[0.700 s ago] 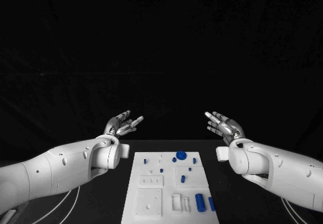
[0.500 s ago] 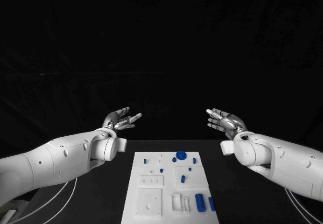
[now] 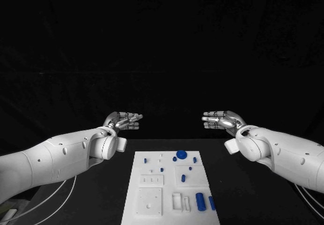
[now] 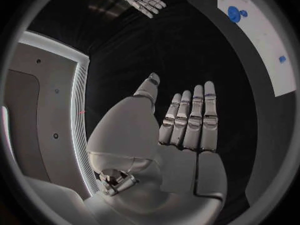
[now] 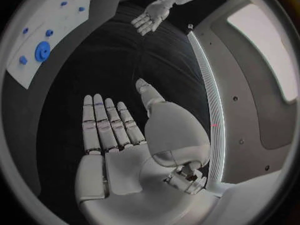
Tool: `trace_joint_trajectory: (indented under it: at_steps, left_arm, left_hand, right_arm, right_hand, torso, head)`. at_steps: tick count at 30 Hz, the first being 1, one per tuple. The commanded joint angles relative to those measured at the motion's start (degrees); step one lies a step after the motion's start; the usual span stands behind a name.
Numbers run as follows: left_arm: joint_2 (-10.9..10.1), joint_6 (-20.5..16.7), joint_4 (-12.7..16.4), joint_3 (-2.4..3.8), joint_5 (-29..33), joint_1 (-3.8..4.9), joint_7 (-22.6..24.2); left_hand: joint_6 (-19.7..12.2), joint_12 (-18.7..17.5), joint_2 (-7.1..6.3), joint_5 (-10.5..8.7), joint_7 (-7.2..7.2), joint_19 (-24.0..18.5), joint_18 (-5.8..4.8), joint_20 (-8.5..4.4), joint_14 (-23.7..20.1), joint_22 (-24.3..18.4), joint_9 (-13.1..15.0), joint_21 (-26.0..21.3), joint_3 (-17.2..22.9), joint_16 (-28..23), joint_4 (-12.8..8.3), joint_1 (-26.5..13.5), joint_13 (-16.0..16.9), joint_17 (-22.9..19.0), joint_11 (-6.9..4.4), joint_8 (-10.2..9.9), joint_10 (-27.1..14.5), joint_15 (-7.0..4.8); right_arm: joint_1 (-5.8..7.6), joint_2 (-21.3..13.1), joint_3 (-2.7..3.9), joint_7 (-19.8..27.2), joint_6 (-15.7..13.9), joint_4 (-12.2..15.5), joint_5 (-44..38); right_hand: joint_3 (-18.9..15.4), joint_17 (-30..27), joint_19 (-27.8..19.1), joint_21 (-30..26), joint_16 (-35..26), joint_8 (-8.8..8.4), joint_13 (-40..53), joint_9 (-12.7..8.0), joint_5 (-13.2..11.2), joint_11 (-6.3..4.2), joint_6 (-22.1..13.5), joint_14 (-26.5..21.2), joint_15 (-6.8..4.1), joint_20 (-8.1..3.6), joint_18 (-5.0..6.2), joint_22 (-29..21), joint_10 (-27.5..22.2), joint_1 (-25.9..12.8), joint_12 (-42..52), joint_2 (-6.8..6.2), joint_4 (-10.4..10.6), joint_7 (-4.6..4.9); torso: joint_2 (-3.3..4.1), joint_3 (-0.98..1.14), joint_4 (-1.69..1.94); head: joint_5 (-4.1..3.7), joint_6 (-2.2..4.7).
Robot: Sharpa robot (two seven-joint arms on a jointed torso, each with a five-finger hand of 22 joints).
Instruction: Assemble the parts on the task board
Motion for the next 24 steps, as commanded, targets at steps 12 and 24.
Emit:
trace_joint_trajectory:
  at_steps: [12, 24]
  left_arm:
    - [-4.4, 1.3, 7.0, 0.28, -5.4, 0.72, 0.7]
    - [-7.5, 2.3, 12.8, 1.54, -6.1, 1.80, 0.9]
  left_hand:
    - [5.8, 0.3, 1.59, -3.87, -1.10, -0.8, -4.15, -7.06, 9.9, 8.9, 0.1, 14.1, 4.7, 0.8, -11.0, 5.5, 0.0, 0.8, -2.03, 0.2, 8.7, -3.46]
    - [5.5, 0.3, 1.15, -4.23, -0.70, -3.9, -3.73, -6.66, 10.3, 12.4, 0.2, 19.2, 4.6, 2.4, -12.0, 2.3, 0.0, 1.5, -1.66, 0.2, 8.5, -3.52]
  right_arm:
    - [-0.90, 4.0, 0.09, -0.9, -3.1, -2.6, -42.1]
    - [-0.98, 6.6, 0.12, -4.9, -3.5, -1.6, -61.3]
  right_hand:
    - [11.7, 8.2, 33.0, 11.3, 6.5, 1.07, 0.5, 0.9, 0.9, -5.88, 22.4, 37.0, -10.98, -12.95, -1.15, 4.5, 21.1, 1.8, 0.8, -4.38, -5.0, -2.84]
    - [15.2, 30.5, 37.2, 29.4, 40.0, 0.93, 0.5, 0.9, 2.1, -5.88, 22.2, 34.5, -11.71, -14.19, 1.53, 19.2, 19.7, 0.4, 0.8, -7.17, -4.9, -3.17]
  torso:
    - [2.96, 0.63, 0.31]
    - [6.09, 1.08, 1.36]
  head:
    - [0.23, -0.03]
    - [-0.53, 0.82]
